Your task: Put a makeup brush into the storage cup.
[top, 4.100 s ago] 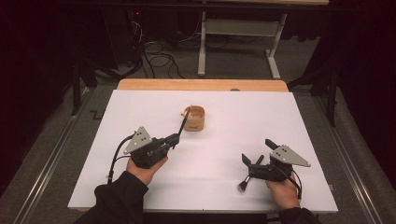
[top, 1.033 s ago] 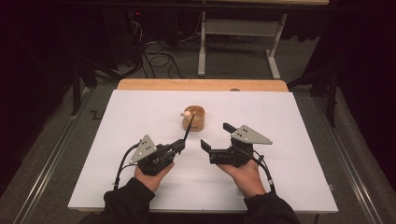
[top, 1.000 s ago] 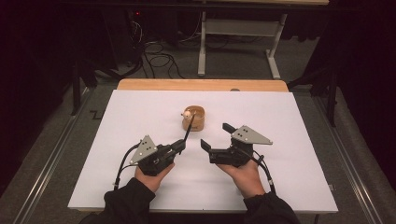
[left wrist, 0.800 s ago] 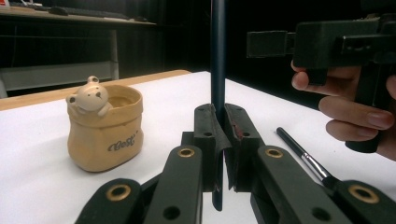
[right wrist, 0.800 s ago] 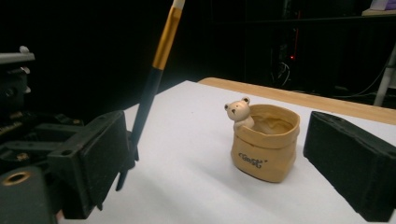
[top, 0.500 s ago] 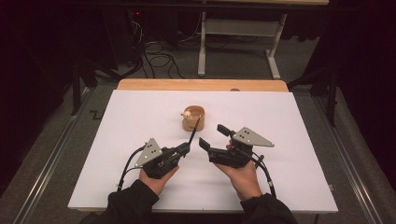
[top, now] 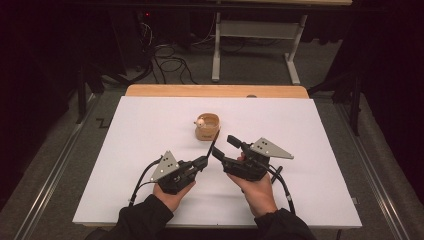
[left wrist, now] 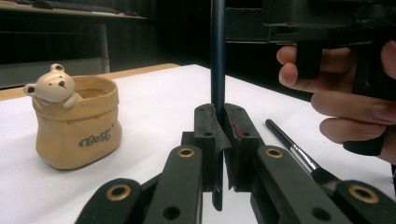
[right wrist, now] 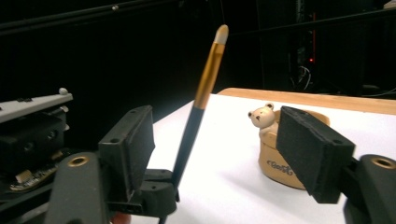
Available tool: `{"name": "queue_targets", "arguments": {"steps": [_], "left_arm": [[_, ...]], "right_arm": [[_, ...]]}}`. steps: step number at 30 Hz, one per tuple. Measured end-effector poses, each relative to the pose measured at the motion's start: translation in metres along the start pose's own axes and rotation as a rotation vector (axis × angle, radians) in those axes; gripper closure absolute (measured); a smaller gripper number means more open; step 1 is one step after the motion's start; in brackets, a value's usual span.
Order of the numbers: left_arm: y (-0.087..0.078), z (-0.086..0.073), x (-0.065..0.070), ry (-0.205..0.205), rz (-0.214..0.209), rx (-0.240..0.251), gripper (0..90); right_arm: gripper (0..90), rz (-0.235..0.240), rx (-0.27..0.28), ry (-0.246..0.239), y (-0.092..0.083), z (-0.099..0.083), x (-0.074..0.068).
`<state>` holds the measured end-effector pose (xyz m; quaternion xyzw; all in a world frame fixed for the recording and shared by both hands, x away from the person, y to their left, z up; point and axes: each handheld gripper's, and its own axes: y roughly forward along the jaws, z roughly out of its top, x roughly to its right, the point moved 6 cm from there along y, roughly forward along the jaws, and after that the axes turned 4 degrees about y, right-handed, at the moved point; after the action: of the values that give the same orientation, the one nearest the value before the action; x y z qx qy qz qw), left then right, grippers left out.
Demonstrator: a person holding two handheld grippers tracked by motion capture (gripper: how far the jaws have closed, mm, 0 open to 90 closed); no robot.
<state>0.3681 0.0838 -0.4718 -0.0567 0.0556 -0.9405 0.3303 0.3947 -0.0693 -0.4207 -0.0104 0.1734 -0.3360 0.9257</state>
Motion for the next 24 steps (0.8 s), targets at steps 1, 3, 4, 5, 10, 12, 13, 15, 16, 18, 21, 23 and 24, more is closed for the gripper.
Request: {"name": "queue_targets", "arguments": {"steps": [1, 3, 4, 5, 10, 12, 13, 15, 16, 18, 21, 23, 24], "left_arm": [[0.0004, -0.0003, 0.0008, 0.0, -0.002, -0.001, 84.7], [0.0007, -0.0007, 0.0016, 0.0, -0.004, -0.002, 84.7], [0.001, -0.0011, 0.0026, 0.001, -0.007, -0.003, 84.7], [0.001, -0.0011, 0.0026, 0.001, -0.007, -0.003, 84.7], [0.0015, -0.0018, 0.0042, 0.004, -0.01, -0.003, 84.7], [0.0017, -0.002, 0.0047, 0.004, -0.011, -0.003, 84.7], [0.0018, -0.0021, 0.005, 0.004, -0.012, -0.003, 84.7], [0.002, -0.0023, 0.0054, 0.004, -0.013, -0.003, 84.7], [0.002, -0.0023, 0.0054, 0.004, -0.013, -0.003, 84.7], [0.0023, -0.0025, 0.0058, 0.005, -0.013, -0.003, 84.7], [0.0028, -0.0029, 0.0066, 0.006, -0.014, -0.003, 84.7], [0.0029, -0.0029, 0.0068, 0.006, -0.014, -0.003, 84.7], [0.0029, -0.003, 0.0069, 0.006, -0.013, -0.003, 84.7]], "right_arm": [[31.3, 0.0, 0.0, 0.0, 0.0, 0.0, 0.0], [33.9, 0.005, 0.007, 0.023, 0.0001, -0.0007, 0.0005], [35.1, 0.011, 0.007, 0.025, 0.0002, -0.0012, 0.0007], [35.1, 0.011, 0.007, 0.025, 0.0002, -0.0012, 0.0007], [40.3, 0.017, 0.015, 0.036, 0.0004, -0.0018, 0.0004], [42.3, 0.02, 0.017, 0.035, 0.0003, -0.0019, -0.0003], [43.0, 0.018, 0.019, 0.033, 0.0004, -0.0019, -0.0005], [43.3, 0.017, 0.022, 0.032, 0.0008, -0.0025, -0.0007], [43.3, 0.017, 0.022, 0.032, 0.0008, -0.0025, -0.0007], [46.7, 0.02, 0.022, 0.032, 0.0013, -0.0033, -0.0005], [50.4, 0.024, 0.025, 0.035, 0.0013, -0.0036, -0.0009], [52.0, 0.027, 0.027, 0.032, 0.0013, -0.0039, -0.0015], [53.4, 0.031, 0.025, 0.035, 0.0015, -0.0043, -0.0019]]}}
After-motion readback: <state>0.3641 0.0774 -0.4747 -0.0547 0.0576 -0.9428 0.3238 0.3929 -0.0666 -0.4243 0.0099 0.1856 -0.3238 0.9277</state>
